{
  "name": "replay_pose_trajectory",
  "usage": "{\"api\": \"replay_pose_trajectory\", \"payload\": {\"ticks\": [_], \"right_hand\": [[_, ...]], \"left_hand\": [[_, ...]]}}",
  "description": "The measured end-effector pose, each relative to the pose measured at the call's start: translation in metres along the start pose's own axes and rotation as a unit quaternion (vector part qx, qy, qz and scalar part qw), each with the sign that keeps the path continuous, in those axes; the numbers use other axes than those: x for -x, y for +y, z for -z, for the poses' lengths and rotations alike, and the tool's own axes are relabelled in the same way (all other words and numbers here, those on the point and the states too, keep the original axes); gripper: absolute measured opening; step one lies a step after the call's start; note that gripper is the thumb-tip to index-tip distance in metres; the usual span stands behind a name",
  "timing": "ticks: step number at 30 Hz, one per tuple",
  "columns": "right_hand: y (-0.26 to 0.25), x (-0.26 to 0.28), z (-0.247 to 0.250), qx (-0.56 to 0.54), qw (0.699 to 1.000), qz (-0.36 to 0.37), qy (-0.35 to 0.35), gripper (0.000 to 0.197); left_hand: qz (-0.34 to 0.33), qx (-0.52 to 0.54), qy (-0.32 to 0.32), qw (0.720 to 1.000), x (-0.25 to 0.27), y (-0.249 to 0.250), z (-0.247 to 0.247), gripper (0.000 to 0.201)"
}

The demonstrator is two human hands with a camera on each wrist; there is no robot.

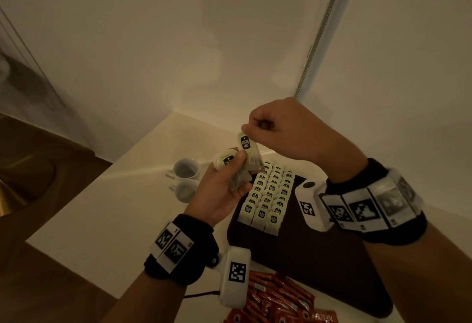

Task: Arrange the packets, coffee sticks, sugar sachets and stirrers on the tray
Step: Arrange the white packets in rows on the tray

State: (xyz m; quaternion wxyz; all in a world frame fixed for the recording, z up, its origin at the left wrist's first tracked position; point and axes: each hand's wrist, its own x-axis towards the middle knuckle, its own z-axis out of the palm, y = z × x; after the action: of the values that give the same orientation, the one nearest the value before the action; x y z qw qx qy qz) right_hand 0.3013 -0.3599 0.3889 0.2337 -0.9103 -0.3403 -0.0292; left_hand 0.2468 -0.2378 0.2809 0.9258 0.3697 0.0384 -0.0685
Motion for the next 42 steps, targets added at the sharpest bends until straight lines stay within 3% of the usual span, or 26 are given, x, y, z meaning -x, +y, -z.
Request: {"api": "replay_pose_trajectory", "payload": {"ticks": [4, 11, 14, 20, 26, 29, 33, 38, 42], "right_hand": [[0.001, 0.0, 0.0, -0.039, 0.999, -0.006, -0.001, 0.014], [0.008, 0.001, -0.003, -0.126, 0.989, -0.046, 0.06, 0.005], [0.015, 0.006, -0.007, -0.183, 0.979, -0.061, 0.063, 0.005], [0.021, 0.012, -0.013, -0.136, 0.986, -0.056, 0.083, 0.006], [0.024, 0.013, -0.019, -0.11, 0.989, -0.046, 0.09, 0.007], [0.033, 0.021, -0.031, -0.139, 0.984, -0.066, 0.092, 0.004], [0.064, 0.039, -0.081, -0.142, 0.981, -0.134, 0.005, 0.004], [0.107, 0.058, -0.166, -0.105, 0.958, -0.22, -0.148, 0.016], [0.122, 0.065, -0.209, -0.117, 0.941, -0.244, -0.202, 0.019]], "left_hand": [[-0.012, 0.01, 0.009, 1.0, -0.001, 0.001, -0.003, 0.01], [-0.027, 0.028, -0.032, 0.999, -0.002, -0.003, -0.002, 0.036], [-0.048, 0.003, -0.007, 0.999, -0.004, -0.006, -0.004, 0.026], [-0.069, -0.006, 0.026, 0.997, -0.009, -0.015, -0.002, 0.012], [-0.039, 0.004, 0.039, 0.998, -0.011, -0.026, 0.007, 0.019], [-0.015, 0.019, 0.093, 0.995, -0.012, -0.029, 0.031, 0.031], [0.019, 0.079, 0.168, 0.982, -0.013, -0.022, 0.072, 0.044], [0.046, 0.074, 0.169, 0.982, -0.011, -0.01, 0.092, 0.065], [0.055, 0.059, 0.177, 0.981, -0.009, -0.009, 0.095, 0.067]]}}
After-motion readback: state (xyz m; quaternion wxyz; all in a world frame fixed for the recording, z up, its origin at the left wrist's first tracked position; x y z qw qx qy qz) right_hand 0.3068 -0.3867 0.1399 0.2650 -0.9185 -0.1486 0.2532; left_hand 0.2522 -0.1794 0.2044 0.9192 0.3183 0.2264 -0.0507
